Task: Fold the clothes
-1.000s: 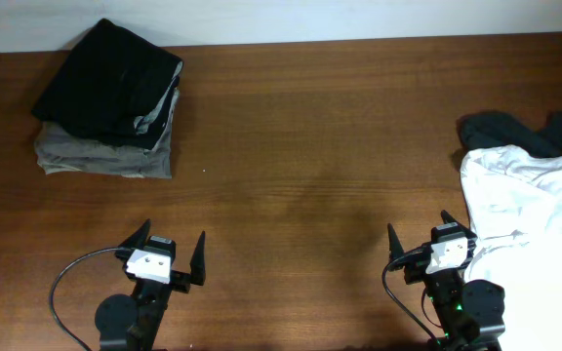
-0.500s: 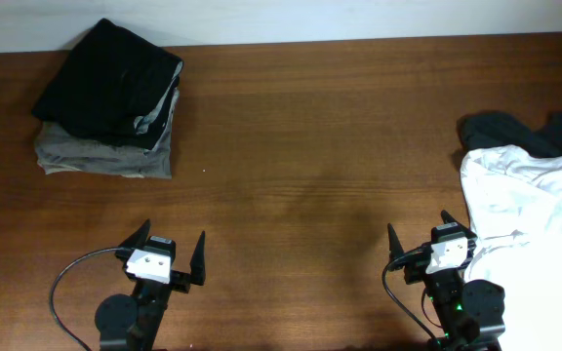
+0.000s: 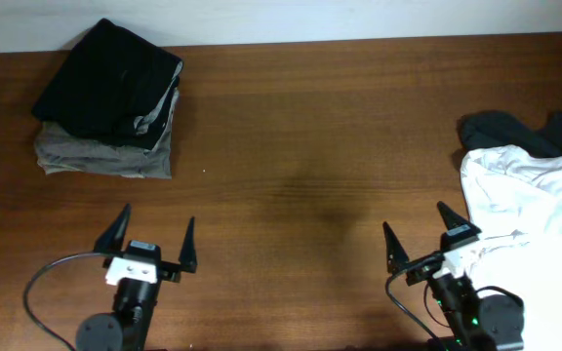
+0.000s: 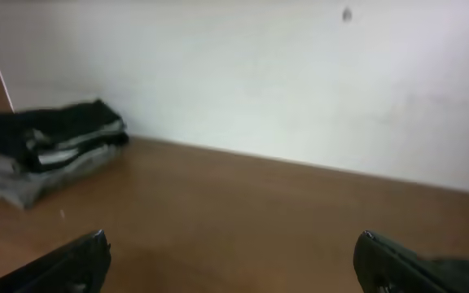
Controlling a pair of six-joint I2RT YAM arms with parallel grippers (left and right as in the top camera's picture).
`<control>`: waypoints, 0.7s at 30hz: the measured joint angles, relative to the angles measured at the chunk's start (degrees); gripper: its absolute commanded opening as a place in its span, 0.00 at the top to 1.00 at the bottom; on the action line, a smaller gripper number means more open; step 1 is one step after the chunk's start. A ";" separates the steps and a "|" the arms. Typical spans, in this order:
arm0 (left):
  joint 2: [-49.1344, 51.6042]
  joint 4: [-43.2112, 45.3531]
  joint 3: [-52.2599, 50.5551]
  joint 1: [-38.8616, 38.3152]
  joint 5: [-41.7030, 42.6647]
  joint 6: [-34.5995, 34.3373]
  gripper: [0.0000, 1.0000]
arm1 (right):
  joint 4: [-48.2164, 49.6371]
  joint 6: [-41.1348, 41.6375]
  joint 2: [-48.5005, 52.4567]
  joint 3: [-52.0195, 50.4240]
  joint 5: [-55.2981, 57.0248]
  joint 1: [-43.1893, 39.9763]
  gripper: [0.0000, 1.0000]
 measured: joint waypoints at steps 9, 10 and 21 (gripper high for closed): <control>33.83 -24.33 31.61 0.00 -3.28 0.17 0.01 | -21.31 3.82 37.11 29.90 -0.55 -0.04 0.01; 40.85 -28.37 37.57 0.00 -3.32 0.20 0.01 | -23.19 3.82 42.45 34.64 -0.68 -0.09 0.01; 68.74 -39.60 50.64 -0.04 7.17 0.83 0.01 | -41.20 9.14 79.76 57.59 -4.33 -4.22 0.01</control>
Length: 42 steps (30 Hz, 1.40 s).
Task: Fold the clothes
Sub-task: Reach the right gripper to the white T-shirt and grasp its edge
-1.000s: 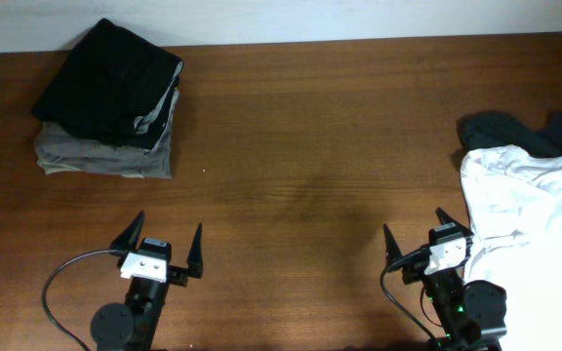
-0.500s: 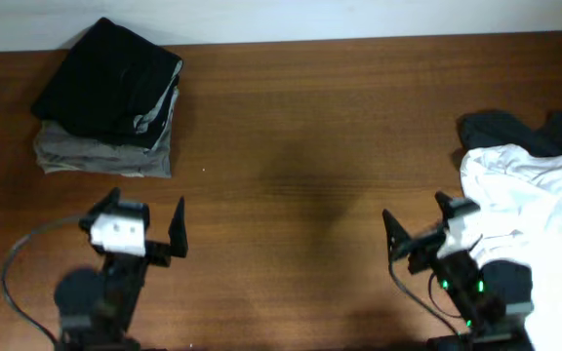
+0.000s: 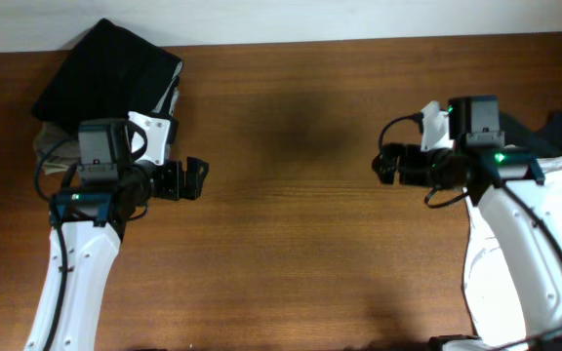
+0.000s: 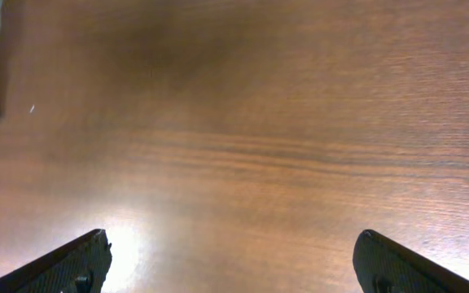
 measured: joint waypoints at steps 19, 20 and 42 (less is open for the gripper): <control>0.68 0.98 0.02 -4.35 4.68 2.80 0.01 | 15.67 15.72 26.45 1.40 7.91 -47.08 0.07; 0.68 0.98 0.02 -4.35 4.68 2.78 0.01 | 17.16 15.43 27.32 1.42 7.78 -47.01 0.06; 0.68 0.48 0.02 -4.35 4.68 2.80 0.01 | 23.91 5.90 29.22 1.49 -0.39 -47.08 0.09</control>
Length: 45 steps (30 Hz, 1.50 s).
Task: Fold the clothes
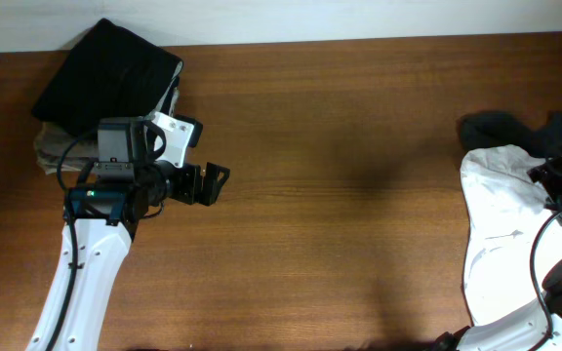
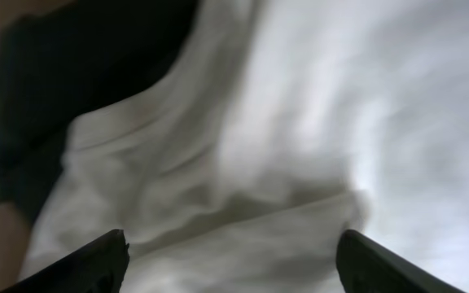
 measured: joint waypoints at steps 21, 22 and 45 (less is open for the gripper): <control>0.00 -0.63 0.00 0.00 0.00 0.00 0.01 | -2.89 0.50 -8.55 2.80 -7.52 2.03 0.96; 0.00 -0.63 0.00 0.00 0.00 0.00 0.01 | -2.84 1.14 -10.49 2.80 -9.90 3.28 0.96; 0.00 -0.46 0.42 0.00 2.67 0.42 0.01 | 7.61 9.68 -30.40 2.95 -9.49 75.67 0.63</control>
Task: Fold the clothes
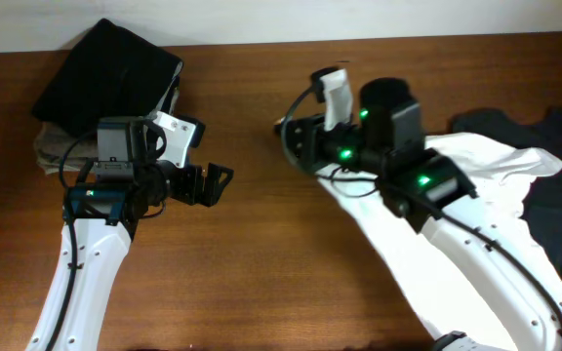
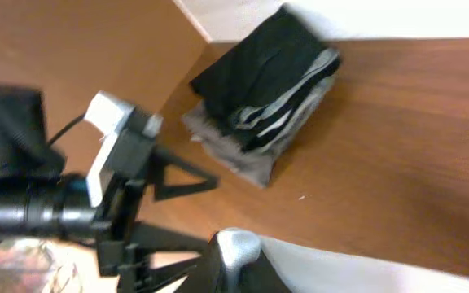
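Note:
My right gripper [image 1: 293, 136] is over the middle of the table, shut on a fold of a white garment [image 1: 501, 156]. The cloth trails from the jaws back to the right. In the right wrist view the pinched white cloth [image 2: 236, 247] bulges between the dark fingers. A dark garment [image 1: 554, 190] lies under and beside the white one at the right edge. At the left, my left gripper [image 1: 219, 185] hangs open and empty, facing right. It also shows in the right wrist view as the left gripper [image 2: 165, 175].
A folded stack [image 1: 115, 93] of black and grey clothes sits at the back left corner, close behind the left arm; the same folded stack [image 2: 263, 94] shows in the right wrist view. Bare brown table [image 1: 261, 273] lies between the arms and toward the front.
The right gripper was open above the white garment at the right edge. Now it is shut on that garment at the middle of the table, with the cloth drawn out leftward. The left arm has not moved.
Both arms sat low at the front edge, grippers open. Then both were raised over the table, the left beside the folded stack. The right was then open over the white garment at the far right. Now it holds that garment at the table's middle.

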Controlling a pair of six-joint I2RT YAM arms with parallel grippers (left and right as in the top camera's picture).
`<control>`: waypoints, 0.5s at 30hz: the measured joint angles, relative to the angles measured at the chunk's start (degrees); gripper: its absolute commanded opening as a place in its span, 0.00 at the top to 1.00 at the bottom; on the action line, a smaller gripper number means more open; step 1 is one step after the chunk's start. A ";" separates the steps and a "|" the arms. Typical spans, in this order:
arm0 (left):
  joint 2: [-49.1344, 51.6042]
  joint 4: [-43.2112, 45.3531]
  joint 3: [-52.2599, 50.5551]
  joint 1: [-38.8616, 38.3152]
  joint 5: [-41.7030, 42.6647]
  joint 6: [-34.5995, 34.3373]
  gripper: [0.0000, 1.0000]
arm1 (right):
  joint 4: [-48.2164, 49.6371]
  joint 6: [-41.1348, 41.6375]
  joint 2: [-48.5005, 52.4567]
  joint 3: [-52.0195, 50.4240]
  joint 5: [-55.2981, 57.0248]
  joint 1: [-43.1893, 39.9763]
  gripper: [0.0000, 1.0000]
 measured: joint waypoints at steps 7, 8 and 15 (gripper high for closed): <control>0.00 0.00 1.16 -0.39 -0.98 0.00 0.01 | -4.22 -1.81 -0.02 0.07 2.36 -1.84 0.58; 0.00 0.00 1.18 -1.40 -0.98 0.07 0.01 | -5.16 -1.84 -0.02 0.07 3.48 -4.13 0.55; 13.57 7.93 1.86 -15.65 -3.63 3.78 0.08 | -15.72 -1.90 -3.34 0.17 7.32 -17.90 0.53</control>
